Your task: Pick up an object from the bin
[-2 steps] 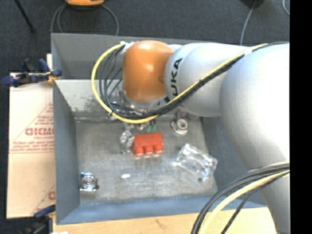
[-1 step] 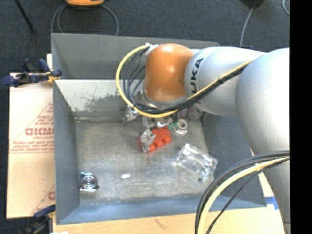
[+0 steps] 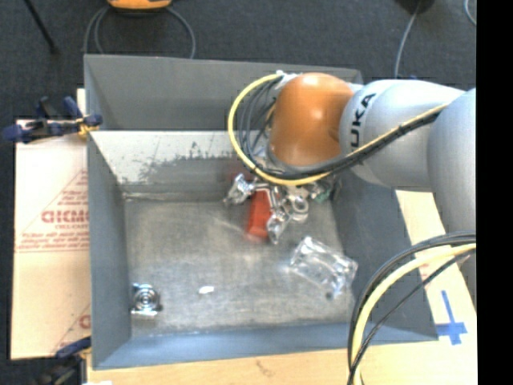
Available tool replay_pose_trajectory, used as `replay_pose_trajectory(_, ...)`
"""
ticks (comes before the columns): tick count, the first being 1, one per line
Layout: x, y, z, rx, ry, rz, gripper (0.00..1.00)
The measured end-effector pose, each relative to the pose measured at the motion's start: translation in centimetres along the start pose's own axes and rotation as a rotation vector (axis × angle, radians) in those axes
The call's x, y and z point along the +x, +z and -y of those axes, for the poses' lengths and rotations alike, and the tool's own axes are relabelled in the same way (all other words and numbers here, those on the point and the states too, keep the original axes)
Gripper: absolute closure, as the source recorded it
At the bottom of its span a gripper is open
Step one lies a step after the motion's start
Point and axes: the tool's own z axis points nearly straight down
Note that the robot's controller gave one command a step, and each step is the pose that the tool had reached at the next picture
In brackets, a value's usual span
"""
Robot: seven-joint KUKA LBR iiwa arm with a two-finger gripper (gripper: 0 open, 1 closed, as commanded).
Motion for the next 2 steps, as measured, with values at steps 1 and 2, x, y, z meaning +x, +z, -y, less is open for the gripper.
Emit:
replay_pose_trajectory(1,2.11,-1.83,2.47,-0.001,-0.142,-0.006,0.00)
replay_pose_trajectory(2,2.00,-1.97,2.45,-0.002,-0.138,-0.004,1.00)
